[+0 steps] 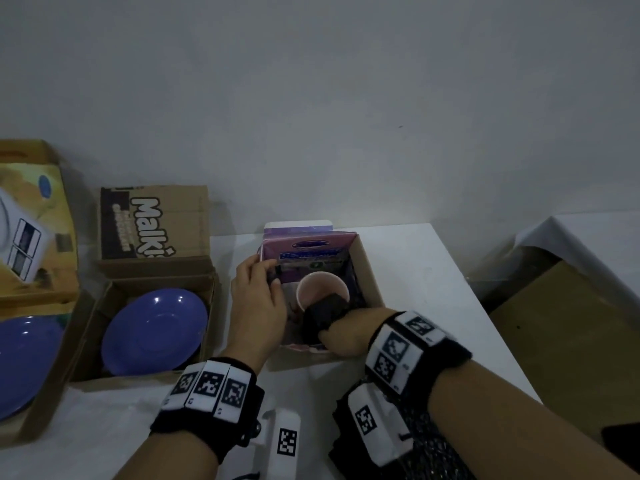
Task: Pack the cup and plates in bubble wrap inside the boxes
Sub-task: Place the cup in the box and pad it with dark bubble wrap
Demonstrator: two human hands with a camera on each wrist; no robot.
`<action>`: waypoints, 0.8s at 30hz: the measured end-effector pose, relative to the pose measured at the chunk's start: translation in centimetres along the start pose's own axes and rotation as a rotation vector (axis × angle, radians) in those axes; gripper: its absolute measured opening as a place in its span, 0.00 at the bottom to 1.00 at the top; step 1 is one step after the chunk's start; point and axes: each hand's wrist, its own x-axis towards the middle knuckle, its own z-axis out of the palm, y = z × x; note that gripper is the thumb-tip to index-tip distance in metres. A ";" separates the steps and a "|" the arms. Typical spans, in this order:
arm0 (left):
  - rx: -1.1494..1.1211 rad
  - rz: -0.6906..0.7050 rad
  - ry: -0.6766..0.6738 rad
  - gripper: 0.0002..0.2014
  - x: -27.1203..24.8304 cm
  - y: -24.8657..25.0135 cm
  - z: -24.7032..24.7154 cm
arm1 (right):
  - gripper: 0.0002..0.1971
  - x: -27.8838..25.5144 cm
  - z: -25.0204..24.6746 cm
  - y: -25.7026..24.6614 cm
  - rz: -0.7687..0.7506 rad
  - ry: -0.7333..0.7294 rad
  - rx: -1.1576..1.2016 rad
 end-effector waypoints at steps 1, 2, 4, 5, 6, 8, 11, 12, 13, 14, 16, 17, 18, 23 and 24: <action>0.002 0.005 -0.001 0.14 0.0 0.0 -0.1 | 0.19 0.5 0.3 0.0 0.037 -0.002 -0.034; 0.005 0.010 -0.004 0.14 0.0 -0.1 -0.1 | 0.19 0.7 0.5 0.0 0.066 0.009 -0.054; 0.007 0.015 -0.009 0.14 0.0 -0.1 -0.1 | 0.16 0.7 0.4 -0.1 0.050 0.162 -0.133; 0.006 0.015 -0.009 0.14 0.0 -0.2 -0.1 | 0.14 0.3 0.0 -0.2 0.015 0.298 -0.180; 0.006 0.016 -0.008 0.14 0.0 -0.2 0.0 | 0.15 -0.2 -0.4 -0.2 -0.037 0.452 -0.179; 0.001 0.029 0.001 0.14 -0.1 -0.3 0.1 | 0.22 -0.5 -0.8 0.0 -0.149 0.634 -0.130; -0.001 0.039 0.013 0.14 -0.1 -0.4 0.2 | 0.19 -0.1 -0.3 0.9 -0.289 0.386 -0.031; 0.002 0.037 0.015 0.14 0.0 -0.5 0.2 | 0.14 0.0 0.1 1.0 -0.297 0.259 -0.004; 0.004 0.034 0.017 0.14 0.0 -0.6 0.2 | 0.12 0.3 0.5 1.1 -0.282 0.162 0.022; 0.004 0.033 0.017 0.14 0.0 -0.6 0.2 | 0.16 0.7 0.9 1.2 -0.234 0.076 0.042; 0.005 0.035 0.017 0.14 0.0 -0.6 0.3 | 0.24 1.5 1.6 0.8 -0.144 -0.041 0.055; 0.007 0.035 0.014 0.14 0.1 -0.6 0.4 | 0.25 1.9 1.9 0.6 -0.111 -0.061 0.057; 0.010 0.033 0.011 0.15 0.1 -0.5 0.4 | 0.23 2.2 1.9 0.4 -0.094 -0.073 0.057; 0.013 0.022 -0.003 0.15 0.0 -0.6 0.2 | 0.17 2.1 1.6 -0.4 -0.131 0.052 0.077; 0.010 0.028 -0.004 0.16 0.1 -0.6 0.2 | 0.16 1.8 1.5 -0.4 -0.151 0.179 0.064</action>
